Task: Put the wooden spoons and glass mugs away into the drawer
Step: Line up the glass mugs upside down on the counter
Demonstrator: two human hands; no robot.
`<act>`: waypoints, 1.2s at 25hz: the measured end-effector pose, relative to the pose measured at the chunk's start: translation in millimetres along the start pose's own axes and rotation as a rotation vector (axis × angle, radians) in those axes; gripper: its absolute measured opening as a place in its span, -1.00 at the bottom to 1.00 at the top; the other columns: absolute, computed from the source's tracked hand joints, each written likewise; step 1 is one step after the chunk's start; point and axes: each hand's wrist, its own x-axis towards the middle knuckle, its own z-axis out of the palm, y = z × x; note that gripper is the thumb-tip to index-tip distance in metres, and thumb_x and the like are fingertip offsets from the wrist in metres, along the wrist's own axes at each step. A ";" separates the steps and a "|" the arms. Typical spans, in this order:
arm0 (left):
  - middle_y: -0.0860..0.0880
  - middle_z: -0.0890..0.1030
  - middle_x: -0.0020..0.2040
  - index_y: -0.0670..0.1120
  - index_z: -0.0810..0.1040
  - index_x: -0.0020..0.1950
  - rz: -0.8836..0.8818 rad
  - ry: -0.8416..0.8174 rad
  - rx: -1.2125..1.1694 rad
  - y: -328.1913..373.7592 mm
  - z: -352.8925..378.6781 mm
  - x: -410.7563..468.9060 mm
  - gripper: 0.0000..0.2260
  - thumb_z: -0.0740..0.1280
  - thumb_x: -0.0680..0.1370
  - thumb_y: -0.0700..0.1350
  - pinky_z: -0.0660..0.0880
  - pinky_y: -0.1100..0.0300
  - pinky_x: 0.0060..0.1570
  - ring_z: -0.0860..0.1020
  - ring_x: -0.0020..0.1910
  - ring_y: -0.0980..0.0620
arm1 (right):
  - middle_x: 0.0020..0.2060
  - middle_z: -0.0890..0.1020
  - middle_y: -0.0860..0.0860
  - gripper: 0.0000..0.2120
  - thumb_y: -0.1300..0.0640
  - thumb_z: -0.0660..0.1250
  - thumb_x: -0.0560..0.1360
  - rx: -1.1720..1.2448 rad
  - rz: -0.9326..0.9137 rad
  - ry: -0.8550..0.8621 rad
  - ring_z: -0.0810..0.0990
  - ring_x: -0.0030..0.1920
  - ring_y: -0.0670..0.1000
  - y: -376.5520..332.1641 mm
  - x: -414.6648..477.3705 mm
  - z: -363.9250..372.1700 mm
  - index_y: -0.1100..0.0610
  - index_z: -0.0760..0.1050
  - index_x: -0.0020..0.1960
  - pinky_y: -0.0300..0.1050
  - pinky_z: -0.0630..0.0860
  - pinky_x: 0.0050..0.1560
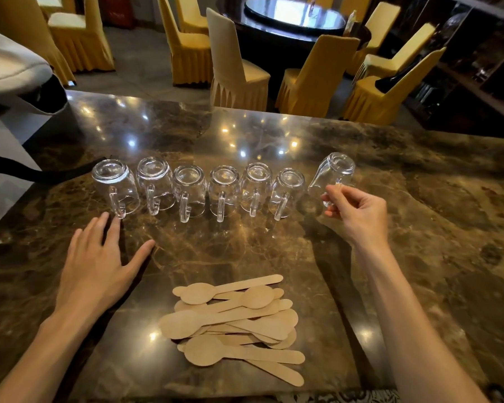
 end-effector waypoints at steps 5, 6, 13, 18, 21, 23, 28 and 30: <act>-0.17 0.16 0.53 -0.20 0.17 0.51 0.009 0.011 -0.021 -2.8 2.6 -0.9 -0.21 0.04 0.47 0.33 -0.07 0.02 0.48 0.08 0.52 -0.09 | -0.28 0.71 0.02 -0.91 0.08 0.43 0.45 -0.029 0.027 0.010 0.61 -0.39 -0.12 14.7 -15.4 -2.2 -0.04 0.64 -0.23 -0.11 0.63 -0.18; -0.17 0.16 0.53 -0.19 0.17 0.51 0.009 0.011 -0.018 -3.4 3.2 -1.0 -0.21 0.04 0.47 0.33 -0.06 0.02 0.48 0.08 0.52 -0.09 | -0.29 0.71 0.01 -0.89 0.09 0.43 0.45 -0.041 0.021 0.013 0.61 -0.40 -0.12 16.6 -15.9 -2.0 -0.04 0.64 -0.25 -0.09 0.62 -0.17; -0.16 0.17 0.53 -0.19 0.16 0.51 0.015 0.026 -0.010 -5.3 5.5 -2.4 -0.21 0.03 0.47 0.34 -0.05 0.02 0.48 0.09 0.52 -0.08 | -0.28 0.69 0.03 -0.95 0.11 0.43 0.47 -0.136 -0.022 0.032 0.59 -0.44 -0.15 27.4 -14.2 3.1 0.00 0.64 -0.17 -0.11 0.60 -0.25; -0.17 0.16 0.53 -0.20 0.16 0.51 0.021 0.023 -0.009 -6.1 5.2 -1.5 -0.21 0.04 0.47 0.33 -0.05 0.02 0.48 0.09 0.52 -0.09 | -0.29 0.69 0.01 -0.95 0.12 0.43 0.46 -0.134 -0.016 0.031 0.59 -0.46 -0.18 30.0 -12.0 4.2 0.05 0.65 -0.09 -0.27 0.58 -0.33; -0.16 0.16 0.53 -0.19 0.15 0.51 0.017 0.018 -0.007 -6.5 5.6 -1.2 -0.21 0.04 0.47 0.33 -0.06 0.02 0.48 0.08 0.52 -0.08 | -0.29 0.69 0.00 -0.93 0.11 0.43 0.46 -0.147 -0.011 0.020 0.59 -0.46 -0.19 30.9 -10.8 3.5 0.08 0.66 -0.08 -0.30 0.57 -0.36; -0.16 0.16 0.53 -0.19 0.16 0.51 0.014 0.020 -0.005 -6.2 6.1 -1.0 -0.21 0.04 0.47 0.34 -0.05 0.01 0.48 0.09 0.52 -0.08 | -0.29 0.70 0.02 -0.86 0.10 0.43 0.46 -0.155 0.005 0.009 0.59 -0.46 -0.18 30.2 -9.6 2.8 0.15 0.67 -0.06 -0.28 0.58 -0.35; -0.16 0.15 0.54 -0.18 0.13 0.52 0.017 0.010 0.002 -4.6 3.1 -2.6 -0.22 0.02 0.48 0.34 -0.06 0.02 0.48 0.07 0.52 -0.07 | -0.31 0.68 -0.03 -0.78 -0.04 0.50 0.36 -0.211 0.061 0.073 0.63 -0.46 -0.17 24.5 -15.6 -3.0 0.09 0.63 -0.11 -0.13 0.64 -0.30; -0.16 0.13 0.54 -0.19 0.12 0.52 0.015 0.005 -0.001 -3.3 1.9 -3.9 -0.23 0.02 0.49 0.33 -0.07 0.03 0.49 0.06 0.53 -0.07 | -0.26 0.68 -0.05 -0.80 -0.09 0.49 0.36 -0.212 0.041 0.122 0.65 -0.39 -0.18 24.2 -26.7 -6.2 0.01 0.60 -0.14 -0.25 0.59 -0.38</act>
